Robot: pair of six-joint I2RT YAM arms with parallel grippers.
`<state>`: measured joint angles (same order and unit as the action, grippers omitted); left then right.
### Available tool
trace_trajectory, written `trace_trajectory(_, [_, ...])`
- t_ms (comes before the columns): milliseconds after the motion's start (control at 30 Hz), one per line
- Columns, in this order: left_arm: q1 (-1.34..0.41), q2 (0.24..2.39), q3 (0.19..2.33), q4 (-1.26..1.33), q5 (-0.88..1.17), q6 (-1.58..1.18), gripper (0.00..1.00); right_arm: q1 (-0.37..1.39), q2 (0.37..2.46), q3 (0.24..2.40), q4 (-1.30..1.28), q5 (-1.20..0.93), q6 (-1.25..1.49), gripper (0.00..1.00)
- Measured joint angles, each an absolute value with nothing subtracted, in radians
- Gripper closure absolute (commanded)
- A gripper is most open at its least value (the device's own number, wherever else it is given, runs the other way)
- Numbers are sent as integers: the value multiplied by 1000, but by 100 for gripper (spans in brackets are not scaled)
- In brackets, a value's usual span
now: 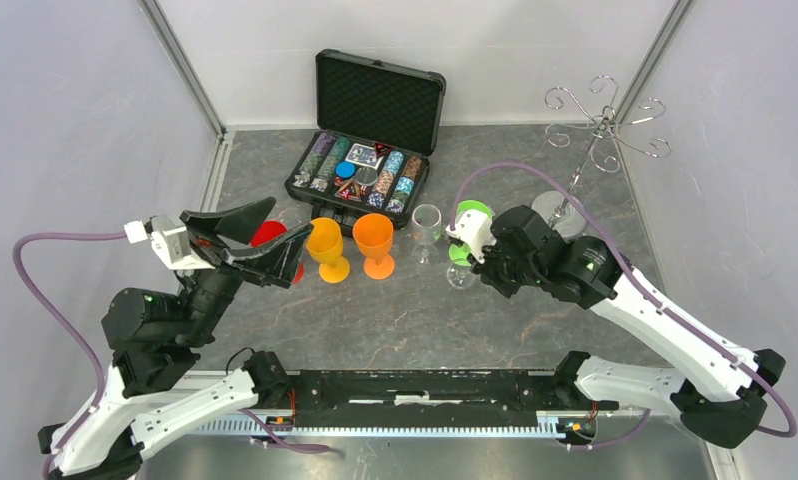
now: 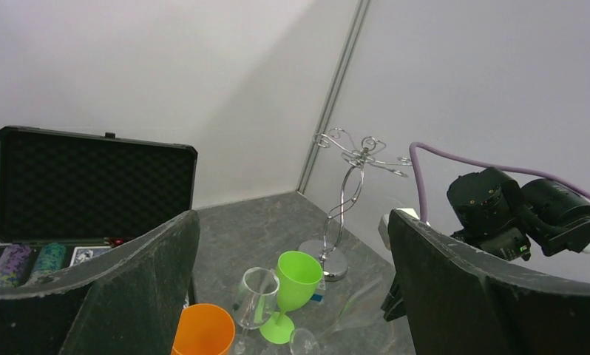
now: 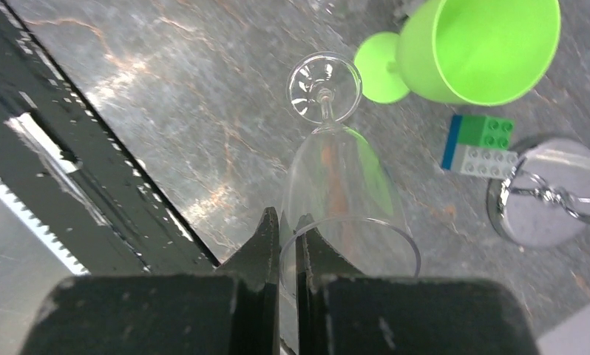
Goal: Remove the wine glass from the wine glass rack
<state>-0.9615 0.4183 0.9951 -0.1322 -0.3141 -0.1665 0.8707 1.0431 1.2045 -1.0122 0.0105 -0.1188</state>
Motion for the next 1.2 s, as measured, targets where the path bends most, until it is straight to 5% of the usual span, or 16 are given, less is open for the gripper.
trace_trajectory(633, [-962, 411, 933, -133, -393, -162, 0, 795, 1163, 1143, -1061, 326, -75, 100])
trace_trajectory(1067, [-962, 362, 885, -109, -422, -133, 0, 691, 1185, 1125, -1011, 342, -76, 85])
trace_trajectory(1200, [-962, 355, 882, -104, -435, -132, 0, 682, 1187, 1127, -1011, 338, -79, 100])
